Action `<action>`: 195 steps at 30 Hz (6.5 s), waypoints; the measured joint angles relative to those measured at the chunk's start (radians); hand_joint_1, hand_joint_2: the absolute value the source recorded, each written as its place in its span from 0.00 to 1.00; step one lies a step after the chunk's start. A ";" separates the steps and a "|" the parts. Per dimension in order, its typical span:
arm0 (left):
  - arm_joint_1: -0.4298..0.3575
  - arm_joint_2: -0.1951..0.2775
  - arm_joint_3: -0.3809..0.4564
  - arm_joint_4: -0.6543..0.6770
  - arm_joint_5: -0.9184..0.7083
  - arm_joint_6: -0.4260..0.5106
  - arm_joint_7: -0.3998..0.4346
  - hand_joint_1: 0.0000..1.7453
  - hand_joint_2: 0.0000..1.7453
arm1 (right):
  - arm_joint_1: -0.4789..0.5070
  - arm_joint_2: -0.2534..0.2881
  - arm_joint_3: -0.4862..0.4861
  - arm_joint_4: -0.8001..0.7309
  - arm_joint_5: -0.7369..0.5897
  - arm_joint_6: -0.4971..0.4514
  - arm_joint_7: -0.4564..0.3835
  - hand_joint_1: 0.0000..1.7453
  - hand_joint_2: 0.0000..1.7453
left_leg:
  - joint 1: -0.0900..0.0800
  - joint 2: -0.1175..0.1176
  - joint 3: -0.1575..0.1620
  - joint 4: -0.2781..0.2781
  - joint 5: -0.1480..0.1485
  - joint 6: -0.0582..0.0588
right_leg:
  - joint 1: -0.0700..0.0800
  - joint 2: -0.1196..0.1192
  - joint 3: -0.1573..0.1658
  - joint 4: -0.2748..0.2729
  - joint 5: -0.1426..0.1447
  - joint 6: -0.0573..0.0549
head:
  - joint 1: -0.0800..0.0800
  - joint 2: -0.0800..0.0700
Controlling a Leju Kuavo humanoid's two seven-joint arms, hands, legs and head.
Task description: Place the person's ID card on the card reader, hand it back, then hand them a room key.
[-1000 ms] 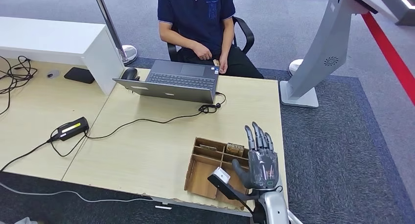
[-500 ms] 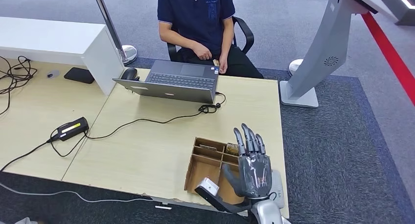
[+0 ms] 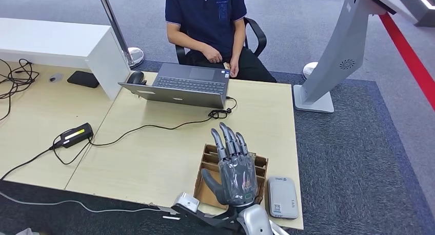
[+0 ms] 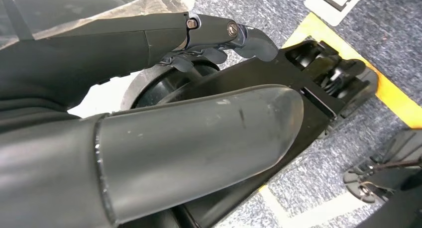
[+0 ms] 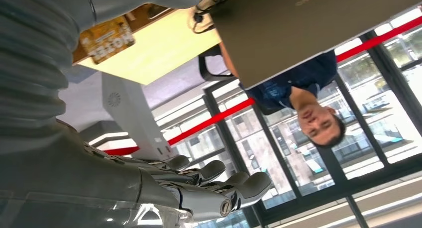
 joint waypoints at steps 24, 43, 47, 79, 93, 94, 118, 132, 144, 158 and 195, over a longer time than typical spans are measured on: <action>0.000 0.001 0.004 -0.018 0.000 -0.031 0.000 0.00 0.00 | -0.076 0.086 0.069 0.198 -0.056 0.010 -0.004 0.00 1.00 | 0.000 0.000 0.000 0.000 0.000 0.000 | 0.000 0.000 0.000 0.000 0.000 0.000 | 0.000 0.000; 0.015 0.014 0.011 -0.040 0.000 -0.037 0.000 0.00 0.00 | -0.079 0.063 0.076 0.230 -0.078 0.027 0.054 0.08 1.00 | 0.000 0.000 0.000 0.000 0.000 0.000 | 0.000 0.000 0.000 0.000 0.000 0.000 | 0.000 0.000; 0.017 0.015 0.013 -0.041 0.000 -0.037 0.000 0.00 0.00 | -0.080 0.061 0.077 0.236 -0.078 0.027 0.055 0.14 1.00 | 0.000 0.000 0.000 0.000 0.000 0.000 | 0.000 0.000 0.000 0.000 0.000 0.000 | 0.000 0.000; 0.021 0.015 0.027 -0.041 0.000 -0.031 0.000 0.00 0.00 | -0.088 0.054 0.080 0.239 -0.087 0.020 0.059 0.25 1.00 | 0.000 0.000 0.000 0.000 0.000 0.000 | 0.000 0.000 0.000 0.000 0.000 0.000 | 0.000 0.000; 0.023 0.015 0.031 -0.041 0.000 -0.027 0.000 0.00 0.00 | -0.115 0.048 0.076 0.277 -0.109 0.012 0.081 0.24 1.00 | 0.000 0.000 0.000 0.000 0.000 0.000 | 0.000 0.000 0.000 0.000 0.000 0.000 | 0.000 0.000; 0.023 0.015 0.031 -0.041 0.000 -0.026 0.000 0.00 0.00 | -0.115 0.047 0.075 0.278 -0.109 0.012 0.083 0.24 1.00 | 0.000 0.000 0.000 0.000 0.000 0.000 | 0.000 0.000 0.000 0.000 0.000 0.000 | 0.000 0.000; 0.023 0.015 0.032 -0.041 0.000 -0.025 0.000 0.00 0.00 | -0.117 0.041 0.069 0.290 -0.112 0.009 0.089 0.26 1.00 | 0.000 0.000 0.000 0.000 0.000 0.000 | 0.000 0.000 0.000 0.000 0.000 0.000 | 0.000 0.000; 0.023 0.015 0.032 -0.041 0.000 -0.022 0.000 0.00 0.00 | -0.120 0.036 0.069 0.294 -0.112 0.008 0.089 0.26 1.00 | 0.000 0.000 0.000 0.000 0.000 0.000 | 0.000 0.000 0.000 0.000 0.000 0.000 | 0.000 0.000; 0.024 0.015 0.032 -0.041 0.000 -0.022 0.000 0.00 0.00 | -0.120 0.035 0.069 0.294 -0.112 0.008 0.090 0.26 1.00 | 0.000 0.000 0.000 0.000 0.000 0.000 | 0.000 0.000 0.000 0.000 0.000 0.000 | 0.000 0.000; 0.024 0.015 0.032 -0.041 0.000 -0.018 0.000 0.00 0.00 | -0.120 0.032 0.068 0.294 -0.119 0.008 0.096 0.26 1.00 | 0.000 0.000 0.000 0.000 0.000 0.000 | 0.000 0.000 0.000 0.000 0.000 0.000 | 0.000 0.000; 0.024 0.015 0.032 -0.041 0.000 -0.010 0.000 0.00 0.00 | -0.134 0.027 0.044 0.337 -0.143 -0.028 0.097 0.21 1.00 | 0.000 0.000 0.000 0.000 0.000 0.000 | 0.000 0.000 0.000 0.000 0.000 0.000 | 0.000 0.000</action>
